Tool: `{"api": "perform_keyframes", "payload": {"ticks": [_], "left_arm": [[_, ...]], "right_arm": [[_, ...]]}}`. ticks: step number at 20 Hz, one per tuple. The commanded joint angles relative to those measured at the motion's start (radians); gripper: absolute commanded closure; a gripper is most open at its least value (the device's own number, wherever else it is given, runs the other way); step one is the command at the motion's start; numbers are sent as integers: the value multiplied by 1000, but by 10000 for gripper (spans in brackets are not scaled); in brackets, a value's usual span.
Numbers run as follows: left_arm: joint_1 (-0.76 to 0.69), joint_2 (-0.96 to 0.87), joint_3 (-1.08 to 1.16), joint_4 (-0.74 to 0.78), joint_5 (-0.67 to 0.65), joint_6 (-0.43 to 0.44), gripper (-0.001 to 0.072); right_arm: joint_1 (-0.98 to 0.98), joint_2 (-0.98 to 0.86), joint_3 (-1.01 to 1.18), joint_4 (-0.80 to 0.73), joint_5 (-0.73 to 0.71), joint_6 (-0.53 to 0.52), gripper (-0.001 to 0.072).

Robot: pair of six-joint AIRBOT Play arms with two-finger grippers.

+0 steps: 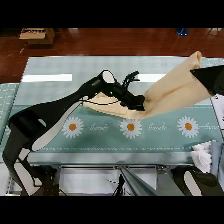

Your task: Fold the shirts.

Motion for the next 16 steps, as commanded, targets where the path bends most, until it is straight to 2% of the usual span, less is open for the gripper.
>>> {"api": "perform_keyframes", "payload": {"ticks": [1,3,4,7,9,13,16], "left_arm": [[31,16,1,6,6,32,680],[116,72,1,55,-43,62,681],[169,114,1,108,-64,74,681],[355,260,1,259,-125,84,680],[491,350,1,296,-142,83,680],[776,512,1,296,-171,82,680],[926,586,1,296,-244,83,679]], "right_arm": [[0,11,0,-186,30,23,686],[0,11,0,-285,29,21,687],[1,11,0,-272,18,15,686],[1,-13,0,-122,-55,-34,687],[7,-56,0,-62,-106,-61,687],[262,-216,0,-153,-282,-49,687],[482,-392,0,-204,-515,20,687]]}}
